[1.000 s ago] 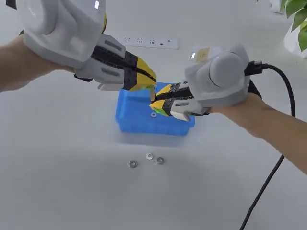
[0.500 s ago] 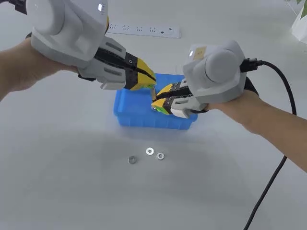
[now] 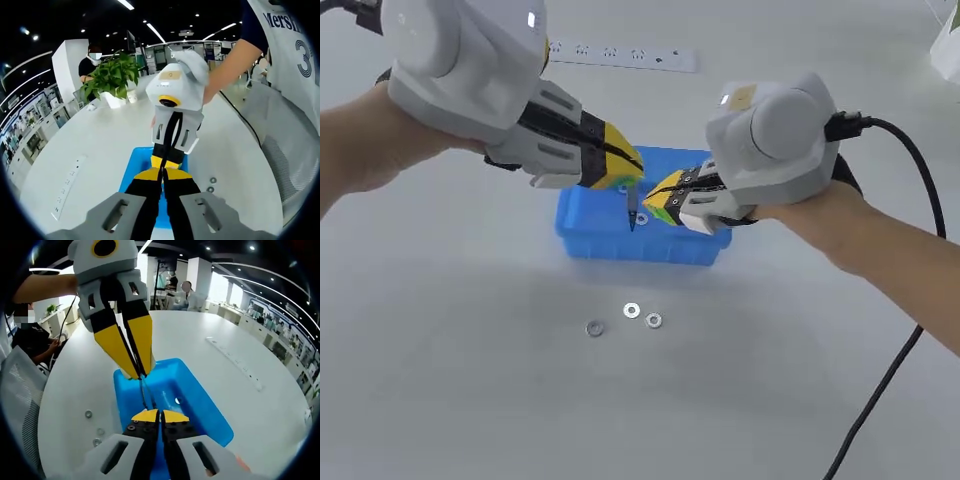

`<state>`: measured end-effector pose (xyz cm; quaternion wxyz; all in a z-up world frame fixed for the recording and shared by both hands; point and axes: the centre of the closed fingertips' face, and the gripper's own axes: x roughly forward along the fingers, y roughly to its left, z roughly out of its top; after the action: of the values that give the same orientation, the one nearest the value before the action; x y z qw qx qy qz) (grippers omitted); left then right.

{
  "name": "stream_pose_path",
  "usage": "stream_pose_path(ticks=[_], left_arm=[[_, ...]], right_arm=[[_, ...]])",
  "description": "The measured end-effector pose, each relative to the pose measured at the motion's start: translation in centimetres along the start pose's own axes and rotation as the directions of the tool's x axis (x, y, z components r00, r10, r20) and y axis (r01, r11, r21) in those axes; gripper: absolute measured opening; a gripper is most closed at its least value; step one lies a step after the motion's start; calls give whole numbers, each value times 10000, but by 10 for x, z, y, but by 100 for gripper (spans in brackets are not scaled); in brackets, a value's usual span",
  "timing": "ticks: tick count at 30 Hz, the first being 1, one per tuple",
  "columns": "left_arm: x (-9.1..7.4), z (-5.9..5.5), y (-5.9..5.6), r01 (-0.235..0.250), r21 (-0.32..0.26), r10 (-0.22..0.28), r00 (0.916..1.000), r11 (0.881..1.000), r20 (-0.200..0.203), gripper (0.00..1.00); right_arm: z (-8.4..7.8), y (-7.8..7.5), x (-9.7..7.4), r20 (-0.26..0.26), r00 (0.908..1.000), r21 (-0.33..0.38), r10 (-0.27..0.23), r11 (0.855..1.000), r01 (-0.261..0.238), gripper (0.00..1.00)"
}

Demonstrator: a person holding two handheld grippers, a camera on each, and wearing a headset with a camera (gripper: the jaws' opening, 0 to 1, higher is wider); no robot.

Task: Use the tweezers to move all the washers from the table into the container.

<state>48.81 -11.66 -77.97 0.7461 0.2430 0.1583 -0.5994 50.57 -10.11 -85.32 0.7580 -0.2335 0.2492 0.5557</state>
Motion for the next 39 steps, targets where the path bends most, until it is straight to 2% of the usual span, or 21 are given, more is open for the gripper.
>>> stream_pose_path(ticks=[5, 13, 20, 25, 28, 33, 39], left_arm=[[-7, 4, 1, -162, 124, 162, 9999, 9998, 50, 5], [-24, 24, 6, -386, 588, 369, 9989, 9975, 298, 5], [-40, 51, -6, -242, 1115, 183, 9984, 9935, 540, 5], [-47, 57, -17, -98, 1299, 46, 9992, 9915, 407, 5], [-50, 63, -23, -25, 1336, -36, 9989, 9910, 458, 5], [-54, 69, -31, 96, 1373, -186, 9977, 9905, 647, 5], [-60, 78, -52, 449, 1341, -564, 9950, 9899, 830, 5]], right_arm=[[4, -1, -7, 74, 9999, -1, -100, 10000, 100, 7], [26, 11, -17, 356, 9993, -372, -75, 9993, 88, 11], [44, 20, -25, 533, 9984, -857, -201, 9960, 246, 13], [52, 20, -32, 706, 9969, -1013, -342, 9940, 413, 14], [57, 23, -37, 830, 9958, -1035, -397, 9935, 482, 14], [66, 40, -45, 1146, 9934, -1131, -84, 9933, 214, 14], [71, 62, -51, 1354, 9901, -1442, 370, 9894, -173, 16]])
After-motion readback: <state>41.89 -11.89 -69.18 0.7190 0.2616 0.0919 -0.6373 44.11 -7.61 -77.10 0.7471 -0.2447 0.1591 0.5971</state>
